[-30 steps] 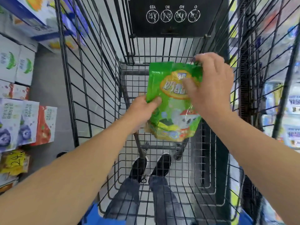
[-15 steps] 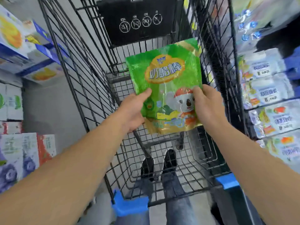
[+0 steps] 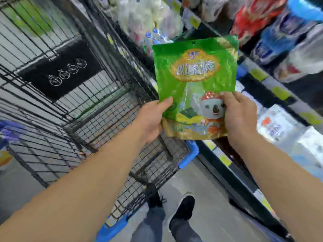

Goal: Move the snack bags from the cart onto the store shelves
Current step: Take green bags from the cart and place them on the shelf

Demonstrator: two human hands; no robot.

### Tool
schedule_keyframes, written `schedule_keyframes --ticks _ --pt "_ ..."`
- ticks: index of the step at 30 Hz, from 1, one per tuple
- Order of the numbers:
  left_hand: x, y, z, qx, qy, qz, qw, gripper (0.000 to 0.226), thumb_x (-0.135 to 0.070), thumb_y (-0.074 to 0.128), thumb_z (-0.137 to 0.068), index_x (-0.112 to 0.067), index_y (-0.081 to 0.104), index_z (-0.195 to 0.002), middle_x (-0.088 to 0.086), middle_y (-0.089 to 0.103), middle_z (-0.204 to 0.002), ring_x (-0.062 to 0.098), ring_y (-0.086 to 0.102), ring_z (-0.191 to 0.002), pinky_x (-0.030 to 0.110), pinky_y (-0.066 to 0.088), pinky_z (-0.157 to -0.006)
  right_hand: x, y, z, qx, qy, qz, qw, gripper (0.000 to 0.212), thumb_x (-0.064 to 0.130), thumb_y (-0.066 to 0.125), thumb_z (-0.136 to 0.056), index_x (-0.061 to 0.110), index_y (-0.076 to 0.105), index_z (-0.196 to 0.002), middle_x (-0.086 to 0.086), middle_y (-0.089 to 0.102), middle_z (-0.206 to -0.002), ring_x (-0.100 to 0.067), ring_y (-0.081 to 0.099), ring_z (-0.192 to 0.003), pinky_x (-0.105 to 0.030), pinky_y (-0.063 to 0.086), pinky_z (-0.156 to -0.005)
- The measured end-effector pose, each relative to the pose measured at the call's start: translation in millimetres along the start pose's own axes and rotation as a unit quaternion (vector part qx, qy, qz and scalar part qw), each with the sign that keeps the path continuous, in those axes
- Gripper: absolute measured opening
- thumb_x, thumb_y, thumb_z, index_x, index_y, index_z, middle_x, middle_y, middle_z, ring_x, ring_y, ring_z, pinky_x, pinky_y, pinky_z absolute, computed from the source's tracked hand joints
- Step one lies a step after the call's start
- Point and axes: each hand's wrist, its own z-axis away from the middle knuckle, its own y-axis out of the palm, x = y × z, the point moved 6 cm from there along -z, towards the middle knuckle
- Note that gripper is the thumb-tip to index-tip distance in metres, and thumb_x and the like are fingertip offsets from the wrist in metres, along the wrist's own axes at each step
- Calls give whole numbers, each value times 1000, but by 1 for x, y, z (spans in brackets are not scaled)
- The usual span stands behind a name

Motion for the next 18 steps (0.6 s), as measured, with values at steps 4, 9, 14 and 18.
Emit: schedule_keyframes --ticks 4,9,14,18 --pt "29 77 -4 41 -26 -68 997 26 -24 52 -100 -5 64 -112 17 69 -115 33 67 -97 59 53 -88 -40 -80 -4 -57 44 -39 997 29 38 54 -77 10 56 -67 -3 55 -63 -21 51 -65 -49 51 -69" --pt "65 169 -4 69 -11 -129 989 23 -22 46 -103 -11 64 -94 10 69 -95 26 65 -84 50 54 -84 -91 -169 -2 -111 98 -85 985 32 34 58 -85 12 56 -63 5 54 -62 -15 46 -64 -34 41 -62" --pt "101 258 -7 91 -3 -180 979 23 -25 53 -100 -14 63 -83 13 70 -98 33 66 -100 60 48 -97 -160 -256 3 -152 133 -72 977 24 18 53 -89 9 53 -68 6 45 -58 -16 37 -63 -31 28 -58" --pt "119 315 -13 117 27 -216 969 30 -25 53 -100 -16 59 -73 8 67 -79 25 64 -76 41 51 -80 -190 -297 1 -166 137 -24 976 21 14 53 -87 3 52 -70 1 45 -59 -16 38 -58 -31 28 -54"
